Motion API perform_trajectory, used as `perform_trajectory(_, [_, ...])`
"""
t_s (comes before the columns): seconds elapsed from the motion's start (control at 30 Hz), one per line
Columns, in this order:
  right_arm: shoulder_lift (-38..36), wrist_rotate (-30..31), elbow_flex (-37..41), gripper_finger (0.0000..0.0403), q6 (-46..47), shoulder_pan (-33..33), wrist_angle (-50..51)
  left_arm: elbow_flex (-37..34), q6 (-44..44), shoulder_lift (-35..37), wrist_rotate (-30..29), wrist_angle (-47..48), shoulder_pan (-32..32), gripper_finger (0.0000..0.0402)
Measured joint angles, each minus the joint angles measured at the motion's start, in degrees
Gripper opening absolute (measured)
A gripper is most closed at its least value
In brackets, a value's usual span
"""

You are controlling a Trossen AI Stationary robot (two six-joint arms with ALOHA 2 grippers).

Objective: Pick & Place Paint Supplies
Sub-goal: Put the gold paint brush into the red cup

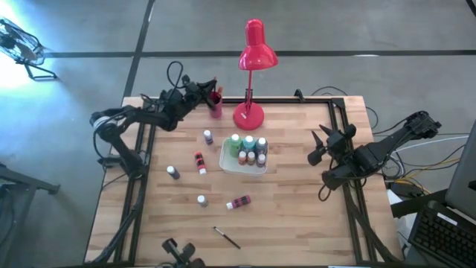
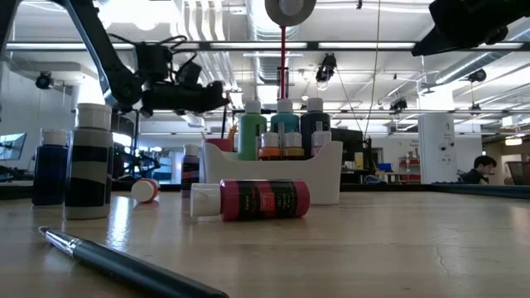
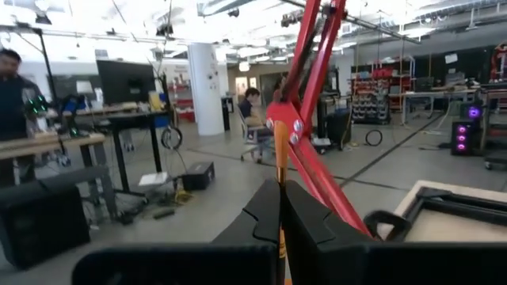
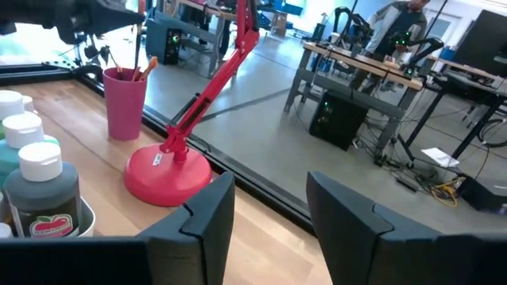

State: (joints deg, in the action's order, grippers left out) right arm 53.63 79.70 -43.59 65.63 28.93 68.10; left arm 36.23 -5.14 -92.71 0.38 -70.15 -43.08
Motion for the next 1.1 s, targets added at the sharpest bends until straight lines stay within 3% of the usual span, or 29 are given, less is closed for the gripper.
perform_trajectory(0.33, [0.0,-0.3,0.0,0.0127,0.0,0.0,0.0,0.0,2.6,-4.3,0.7,-0.1,-0.2,0.0002])
perform_trajectory(1.1, [0.1,-0.9,0.0,0.0072,-0.1,0.0,-0.1,-1.0,5.1,-3.7,0.7,8.3,-0.3,0.0003])
